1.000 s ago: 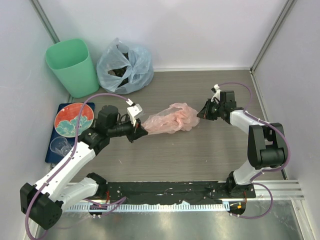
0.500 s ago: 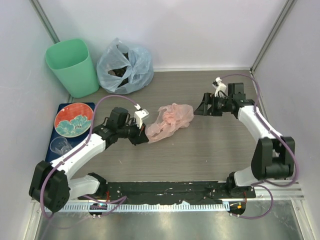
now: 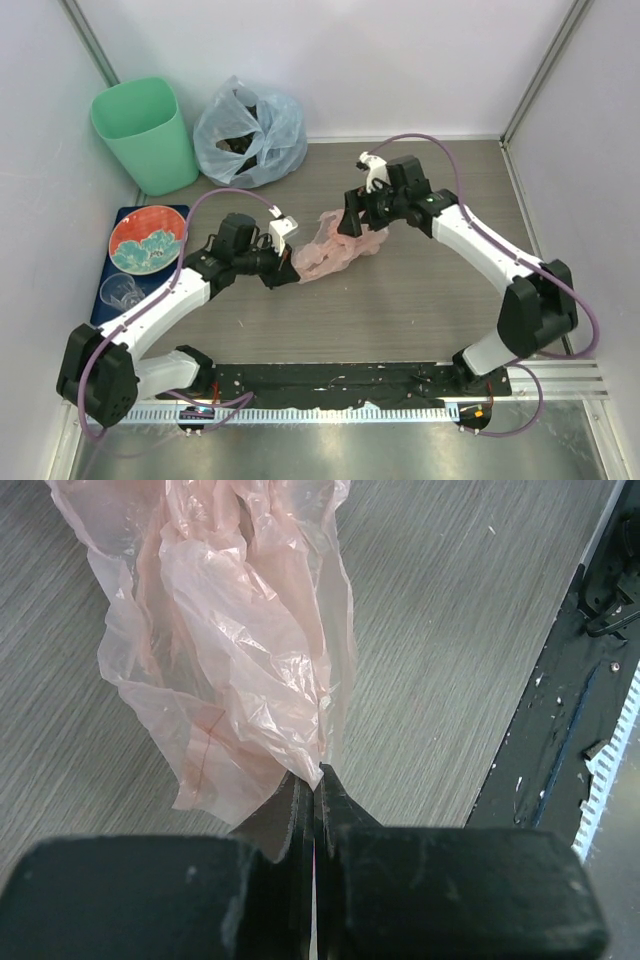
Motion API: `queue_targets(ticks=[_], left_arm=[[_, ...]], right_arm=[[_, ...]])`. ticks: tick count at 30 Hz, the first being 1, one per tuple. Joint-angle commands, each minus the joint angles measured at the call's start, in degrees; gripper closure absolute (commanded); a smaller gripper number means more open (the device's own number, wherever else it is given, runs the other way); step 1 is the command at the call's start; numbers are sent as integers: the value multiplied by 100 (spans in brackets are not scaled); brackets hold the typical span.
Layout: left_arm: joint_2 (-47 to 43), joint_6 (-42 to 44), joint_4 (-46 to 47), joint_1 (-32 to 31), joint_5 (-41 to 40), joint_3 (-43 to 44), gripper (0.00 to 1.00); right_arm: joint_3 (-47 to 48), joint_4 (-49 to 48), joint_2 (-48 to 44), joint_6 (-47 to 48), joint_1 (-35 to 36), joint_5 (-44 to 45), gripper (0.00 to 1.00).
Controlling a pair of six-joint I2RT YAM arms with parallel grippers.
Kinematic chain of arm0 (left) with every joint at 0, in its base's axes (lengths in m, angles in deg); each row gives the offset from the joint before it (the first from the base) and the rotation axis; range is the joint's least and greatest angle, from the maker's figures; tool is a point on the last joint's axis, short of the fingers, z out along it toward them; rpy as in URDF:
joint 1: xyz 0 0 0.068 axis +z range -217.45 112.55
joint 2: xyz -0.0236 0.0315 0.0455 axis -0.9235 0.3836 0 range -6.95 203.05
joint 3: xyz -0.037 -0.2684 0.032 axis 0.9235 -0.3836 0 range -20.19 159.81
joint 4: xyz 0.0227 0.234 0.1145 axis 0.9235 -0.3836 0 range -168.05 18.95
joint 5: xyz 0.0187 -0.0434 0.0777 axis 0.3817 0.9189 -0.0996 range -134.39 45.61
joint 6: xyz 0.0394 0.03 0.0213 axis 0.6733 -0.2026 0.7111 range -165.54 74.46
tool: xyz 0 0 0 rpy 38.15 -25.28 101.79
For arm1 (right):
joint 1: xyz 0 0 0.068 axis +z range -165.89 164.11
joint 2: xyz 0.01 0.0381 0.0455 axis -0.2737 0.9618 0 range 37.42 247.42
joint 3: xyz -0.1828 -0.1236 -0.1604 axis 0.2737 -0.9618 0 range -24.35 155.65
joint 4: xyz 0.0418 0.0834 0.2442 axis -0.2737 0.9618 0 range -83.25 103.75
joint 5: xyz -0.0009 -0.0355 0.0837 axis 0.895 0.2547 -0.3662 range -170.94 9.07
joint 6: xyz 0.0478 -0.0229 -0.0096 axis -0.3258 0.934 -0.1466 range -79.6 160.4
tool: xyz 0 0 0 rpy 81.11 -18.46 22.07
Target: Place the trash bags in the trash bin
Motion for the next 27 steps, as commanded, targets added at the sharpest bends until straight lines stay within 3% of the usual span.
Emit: queue_targets(ticks=[1, 5, 7, 8, 9, 12, 15, 20, 25, 26, 27], left_arm=[[-242, 7, 241, -76, 46, 50, 100], [-295, -11, 249, -120, -94, 15, 100], [-287, -20, 241, -120, -191, -3, 100], [-287, -81, 215, -120, -348, -29, 100], [-287, -99, 162, -120, -463, -38, 100], [-374, -161, -22, -50, -753, -178, 100], [-602, -354, -128, 73, -832, -459, 100], [-770, -486, -225, 337, -903, -627, 100], [-682, -126, -594, 372, -800, -294, 100], [-726, 118, -646, 364, -659, -206, 98], [-778, 164, -717, 372, -535, -136, 89]], right_arm=[[615, -217, 507, 390, 492, 931, 15], [835, -200, 981, 488, 704, 1362, 19], [1028, -94, 1158, 479, 705, 1407, 33], [1098, -42, 1167, 557, 661, 1389, 46], [1238, 81, 1097, 576, 626, 1311, 69], [1432, 397, 886, 759, 268, 1083, 99], [1451, 582, 544, 813, -347, 556, 99], [1319, 504, 60, 331, -1377, -1377, 99], [977, -31, -353, 111, -1528, -2143, 99], [906, -145, -467, 14, -1502, -2283, 99], [836, -190, -503, 66, -1458, -2302, 99]])
